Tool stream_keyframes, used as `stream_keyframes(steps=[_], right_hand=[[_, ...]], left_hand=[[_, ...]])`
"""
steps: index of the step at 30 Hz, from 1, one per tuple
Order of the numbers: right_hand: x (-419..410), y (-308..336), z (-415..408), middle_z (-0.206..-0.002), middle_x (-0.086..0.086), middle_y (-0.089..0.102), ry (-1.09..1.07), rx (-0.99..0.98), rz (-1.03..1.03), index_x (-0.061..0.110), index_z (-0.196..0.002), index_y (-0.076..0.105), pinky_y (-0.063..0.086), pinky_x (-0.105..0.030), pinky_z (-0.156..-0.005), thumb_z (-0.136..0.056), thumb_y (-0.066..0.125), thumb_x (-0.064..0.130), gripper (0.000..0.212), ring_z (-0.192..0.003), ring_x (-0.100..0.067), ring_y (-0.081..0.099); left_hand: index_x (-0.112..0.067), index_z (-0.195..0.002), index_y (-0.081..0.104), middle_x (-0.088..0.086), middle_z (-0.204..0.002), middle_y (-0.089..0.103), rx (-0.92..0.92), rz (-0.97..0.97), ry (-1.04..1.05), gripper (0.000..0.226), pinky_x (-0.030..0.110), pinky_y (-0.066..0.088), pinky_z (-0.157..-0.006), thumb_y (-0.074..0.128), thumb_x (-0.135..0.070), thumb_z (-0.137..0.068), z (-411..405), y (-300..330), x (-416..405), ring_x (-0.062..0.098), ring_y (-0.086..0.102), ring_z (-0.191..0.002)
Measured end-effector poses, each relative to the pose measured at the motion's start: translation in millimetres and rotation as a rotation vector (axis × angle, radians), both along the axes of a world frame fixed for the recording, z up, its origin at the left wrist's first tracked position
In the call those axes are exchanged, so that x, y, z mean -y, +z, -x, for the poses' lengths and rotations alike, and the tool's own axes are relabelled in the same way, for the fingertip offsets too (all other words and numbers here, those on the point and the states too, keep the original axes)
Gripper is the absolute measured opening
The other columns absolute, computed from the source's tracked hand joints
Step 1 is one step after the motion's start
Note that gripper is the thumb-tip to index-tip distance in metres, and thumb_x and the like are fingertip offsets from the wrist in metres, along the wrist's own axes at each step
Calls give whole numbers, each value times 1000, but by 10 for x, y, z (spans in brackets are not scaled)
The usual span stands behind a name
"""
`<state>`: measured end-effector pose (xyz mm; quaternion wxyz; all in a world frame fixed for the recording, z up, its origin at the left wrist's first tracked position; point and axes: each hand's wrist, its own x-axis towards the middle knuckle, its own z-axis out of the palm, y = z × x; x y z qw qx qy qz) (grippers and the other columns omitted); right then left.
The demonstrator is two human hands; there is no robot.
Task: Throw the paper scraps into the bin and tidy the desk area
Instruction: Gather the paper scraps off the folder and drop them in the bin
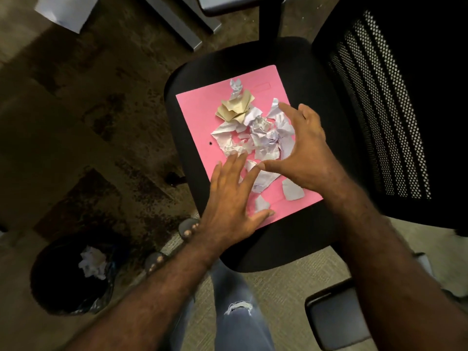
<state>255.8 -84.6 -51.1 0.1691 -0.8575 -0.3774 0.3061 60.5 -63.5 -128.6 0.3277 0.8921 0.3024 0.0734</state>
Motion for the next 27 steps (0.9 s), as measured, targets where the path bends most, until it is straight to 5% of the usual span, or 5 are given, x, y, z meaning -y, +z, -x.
stream_keyframes(steps=[6, 12, 18, 27], right_hand=[[19, -56, -108, -170, 16, -10, 198, -31, 219, 54, -157, 16, 27, -70, -118, -60, 98, 45, 128, -159, -22, -4], [117, -173, -49, -168, 19, -3, 243, -12, 279, 56, -155, 19, 32, -68, -116, -59, 99, 43, 125, -156, -24, 6], [268, -247, 89, -162, 18, 4, 258, 31, 283, 53, -154, 24, 40, -50, -113, -60, 98, 43, 120, -151, -21, 14], [228, -336, 284, -156, 9, 10, 240, 65, 226, 50, -151, 29, 52, -47, -101, -64, 94, 48, 109, -144, -23, 22]], left_hand=[[-23, -165, 26, 14, -176, 8, -125, -61, -101, 109, 61, 3, -130, 71, -74, -79, 46, -87, 25, 31, 0, -164], [-20, -152, 51, 18, -165, 37, -97, -154, -95, 79, 59, 23, -125, 71, -62, -88, 62, -133, -57, 37, 29, -155], [-14, -136, 66, 20, -149, 55, -3, -133, -85, 48, 55, 47, -107, 68, -35, -94, 109, -147, -144, 39, 50, -140], [-4, -121, 74, 21, -129, 67, 115, -118, -42, 37, 49, 57, -98, 54, -22, -96, 167, -166, -107, 39, 62, -121]])
